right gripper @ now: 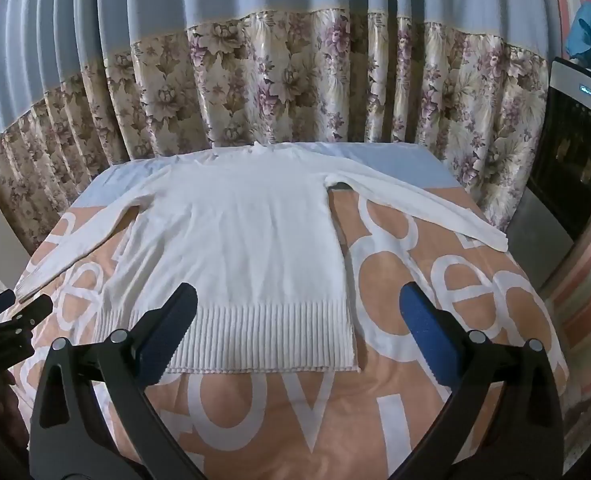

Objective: Fold small clothes

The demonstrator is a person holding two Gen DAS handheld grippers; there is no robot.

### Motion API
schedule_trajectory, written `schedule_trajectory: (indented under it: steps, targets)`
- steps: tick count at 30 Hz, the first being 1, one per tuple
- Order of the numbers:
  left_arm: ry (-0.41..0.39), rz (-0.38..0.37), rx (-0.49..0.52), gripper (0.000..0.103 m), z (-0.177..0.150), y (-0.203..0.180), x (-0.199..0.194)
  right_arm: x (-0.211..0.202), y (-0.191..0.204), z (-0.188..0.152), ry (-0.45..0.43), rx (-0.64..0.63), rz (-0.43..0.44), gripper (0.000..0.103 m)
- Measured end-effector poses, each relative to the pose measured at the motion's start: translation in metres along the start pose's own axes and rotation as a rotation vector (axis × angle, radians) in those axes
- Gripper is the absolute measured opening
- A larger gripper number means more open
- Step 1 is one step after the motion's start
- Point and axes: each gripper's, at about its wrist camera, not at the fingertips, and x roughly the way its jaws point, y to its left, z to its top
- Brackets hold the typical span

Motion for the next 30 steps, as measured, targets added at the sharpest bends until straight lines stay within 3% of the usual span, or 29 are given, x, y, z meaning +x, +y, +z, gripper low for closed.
schedule_trajectory:
  steps: [30]
  targets:
    - [0.012, 0.013, 0.0, 0.101, -0.0039, 0.007, 0.0005, 0.0031, -0.0006, -0.0006, 0.006, 0.006, 0.009, 0.1]
